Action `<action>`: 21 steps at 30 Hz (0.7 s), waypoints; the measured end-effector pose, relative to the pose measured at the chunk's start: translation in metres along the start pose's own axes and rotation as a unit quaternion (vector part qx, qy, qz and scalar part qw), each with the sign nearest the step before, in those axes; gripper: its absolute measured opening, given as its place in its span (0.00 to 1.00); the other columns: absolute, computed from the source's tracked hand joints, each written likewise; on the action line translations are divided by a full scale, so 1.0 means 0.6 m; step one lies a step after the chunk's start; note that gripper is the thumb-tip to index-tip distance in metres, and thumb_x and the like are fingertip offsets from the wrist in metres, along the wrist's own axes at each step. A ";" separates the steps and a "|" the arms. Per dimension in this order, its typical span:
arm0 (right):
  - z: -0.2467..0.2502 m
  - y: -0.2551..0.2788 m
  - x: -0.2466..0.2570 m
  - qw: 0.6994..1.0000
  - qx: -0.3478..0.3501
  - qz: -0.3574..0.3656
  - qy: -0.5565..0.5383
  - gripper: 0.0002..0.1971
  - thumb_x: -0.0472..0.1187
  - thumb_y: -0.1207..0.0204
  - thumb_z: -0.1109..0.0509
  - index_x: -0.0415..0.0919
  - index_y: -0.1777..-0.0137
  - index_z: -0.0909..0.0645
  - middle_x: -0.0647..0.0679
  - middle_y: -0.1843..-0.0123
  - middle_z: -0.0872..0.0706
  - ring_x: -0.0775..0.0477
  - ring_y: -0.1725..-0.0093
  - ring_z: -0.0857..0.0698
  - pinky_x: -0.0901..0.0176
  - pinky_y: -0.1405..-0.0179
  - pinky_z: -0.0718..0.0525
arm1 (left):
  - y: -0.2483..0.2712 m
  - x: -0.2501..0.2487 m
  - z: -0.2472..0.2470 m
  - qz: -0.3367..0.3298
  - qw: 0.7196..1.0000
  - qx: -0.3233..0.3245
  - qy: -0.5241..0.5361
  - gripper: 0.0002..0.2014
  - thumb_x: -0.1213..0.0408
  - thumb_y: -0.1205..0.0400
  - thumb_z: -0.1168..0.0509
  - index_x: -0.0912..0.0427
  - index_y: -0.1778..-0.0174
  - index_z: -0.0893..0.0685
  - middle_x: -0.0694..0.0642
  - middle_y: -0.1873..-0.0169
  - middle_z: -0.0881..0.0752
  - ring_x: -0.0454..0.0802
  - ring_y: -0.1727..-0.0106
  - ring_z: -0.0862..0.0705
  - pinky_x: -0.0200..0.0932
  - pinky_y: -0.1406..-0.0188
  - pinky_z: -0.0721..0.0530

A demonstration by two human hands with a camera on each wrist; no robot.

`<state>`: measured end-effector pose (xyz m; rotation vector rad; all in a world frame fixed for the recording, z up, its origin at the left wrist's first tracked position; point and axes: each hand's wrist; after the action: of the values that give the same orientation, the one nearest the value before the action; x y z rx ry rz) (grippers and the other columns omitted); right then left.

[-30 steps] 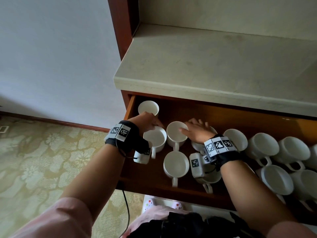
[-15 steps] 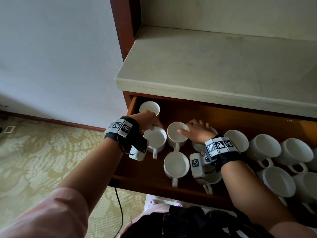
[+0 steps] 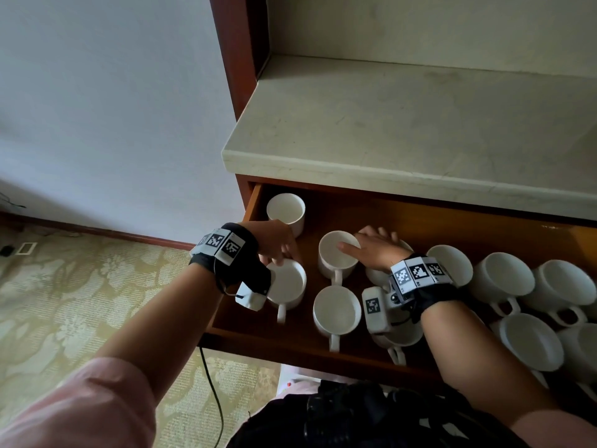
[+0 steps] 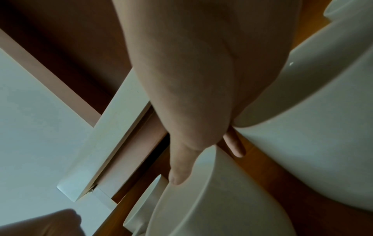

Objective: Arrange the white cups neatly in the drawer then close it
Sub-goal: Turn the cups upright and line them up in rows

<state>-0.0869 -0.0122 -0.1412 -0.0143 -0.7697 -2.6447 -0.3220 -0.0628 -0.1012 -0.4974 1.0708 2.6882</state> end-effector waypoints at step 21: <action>0.000 0.001 0.002 1.000 -0.002 -0.011 0.008 0.36 0.72 0.23 0.55 0.49 0.24 0.33 0.48 0.22 0.37 0.39 0.25 0.38 0.43 0.28 0.44 | 0.017 -0.008 -0.018 0.001 0.998 0.060 -0.016 0.23 0.74 0.22 0.31 0.49 0.33 0.18 0.53 0.38 0.16 0.38 0.70 0.16 0.31 0.66 0.17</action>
<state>-0.0877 -0.0131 -0.1406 0.0137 -0.7624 -2.6643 -0.3182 -0.0781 -0.1001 -0.4314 1.2143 2.6050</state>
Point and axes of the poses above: each hand's wrist, its own y-axis away from the middle knuckle, its own z-axis out of the back of the hand, x = y × z
